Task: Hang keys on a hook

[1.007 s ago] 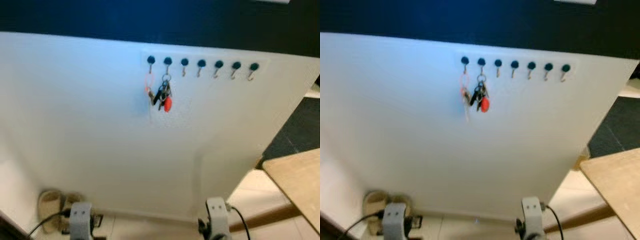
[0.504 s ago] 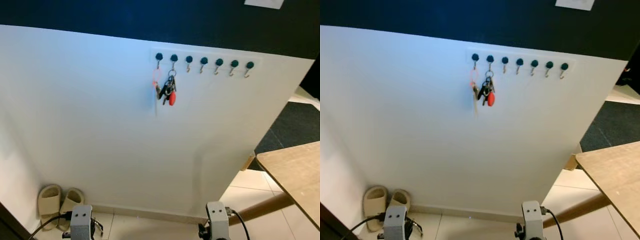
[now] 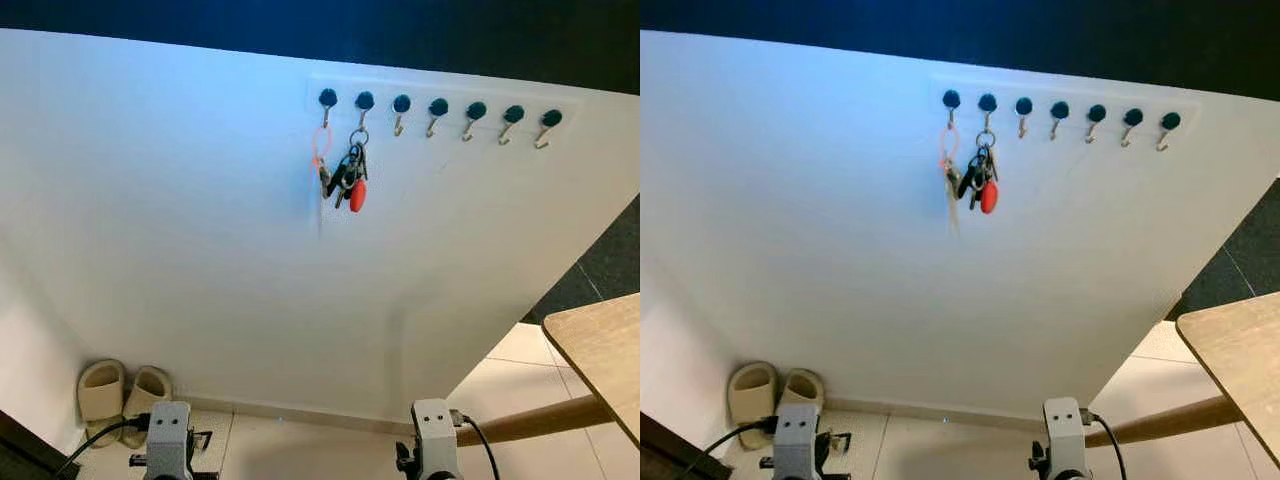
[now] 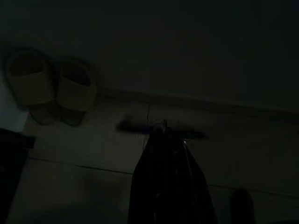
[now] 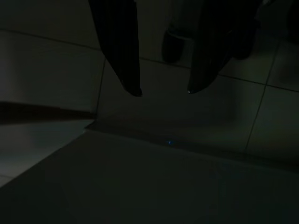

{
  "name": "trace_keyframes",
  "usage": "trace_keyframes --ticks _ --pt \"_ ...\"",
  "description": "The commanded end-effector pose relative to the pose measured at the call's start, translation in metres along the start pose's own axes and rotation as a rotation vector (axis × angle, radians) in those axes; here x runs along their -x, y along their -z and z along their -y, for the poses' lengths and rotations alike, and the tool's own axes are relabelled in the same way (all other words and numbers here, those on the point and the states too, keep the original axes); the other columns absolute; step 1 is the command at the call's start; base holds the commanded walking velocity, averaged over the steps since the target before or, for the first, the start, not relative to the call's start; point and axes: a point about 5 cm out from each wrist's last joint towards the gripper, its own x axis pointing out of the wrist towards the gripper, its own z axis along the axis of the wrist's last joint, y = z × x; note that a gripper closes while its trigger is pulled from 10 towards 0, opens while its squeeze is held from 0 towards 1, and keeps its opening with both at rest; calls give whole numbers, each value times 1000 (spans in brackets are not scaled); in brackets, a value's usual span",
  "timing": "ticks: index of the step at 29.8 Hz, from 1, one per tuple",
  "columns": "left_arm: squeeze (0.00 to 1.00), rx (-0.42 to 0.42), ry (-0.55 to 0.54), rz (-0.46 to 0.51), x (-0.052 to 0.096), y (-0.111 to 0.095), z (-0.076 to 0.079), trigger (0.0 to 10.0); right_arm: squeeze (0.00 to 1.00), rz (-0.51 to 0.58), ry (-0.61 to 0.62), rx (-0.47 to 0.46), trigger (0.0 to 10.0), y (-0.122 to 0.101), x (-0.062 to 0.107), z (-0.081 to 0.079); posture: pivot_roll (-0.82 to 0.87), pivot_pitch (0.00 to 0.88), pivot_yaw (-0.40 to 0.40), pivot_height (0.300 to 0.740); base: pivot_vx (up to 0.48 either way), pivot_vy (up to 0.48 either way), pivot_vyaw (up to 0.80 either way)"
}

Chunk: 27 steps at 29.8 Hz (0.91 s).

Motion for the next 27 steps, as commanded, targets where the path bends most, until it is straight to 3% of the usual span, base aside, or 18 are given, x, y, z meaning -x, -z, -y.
trace_keyframes --ticks 1,3,7,10,12,19,21,27 --pt "0 -18 12 -24 3 6 0 10000 0 -2 9 -3 10000 1 1 4 82 30 -55 740 0 -480 0" --pt "0 -16 7 -24 2 5 0 10000 0 -1 9 -1 10000 1 1 4 78 29 -56 740 0 -240 0" --pt "0 -115 57 57 -2 -9 5 10000 0 6 8 9 10000 -1 1 5 72 23 -59 740 0 0 0" --pt "0 -131 79 78 -3 -13 7 10000 0 9 7 12 10000 -1 1 5 72 22 -59 740 0 0 0" --pt "0 -204 188 204 -7 -36 13 10000 0 34 4 23 10000 -6 -1 4 70 18 -59 740 0 0 0" --pt "0 -315 412 375 -3 -64 29 10000 0 66 -7 47 10000 -11 -2 3 67 16 -61 740 0 0 0" --pt "0 -391 552 494 0 -90 45 10000 0 76 -22 72 10000 -12 -1 3 70 19 -64 740 0 0 0" --pt "0 -496 767 651 11 -136 76 10000 0 122 -53 99 10000 -18 -1 -1 74 26 -66 740 0 0 0"
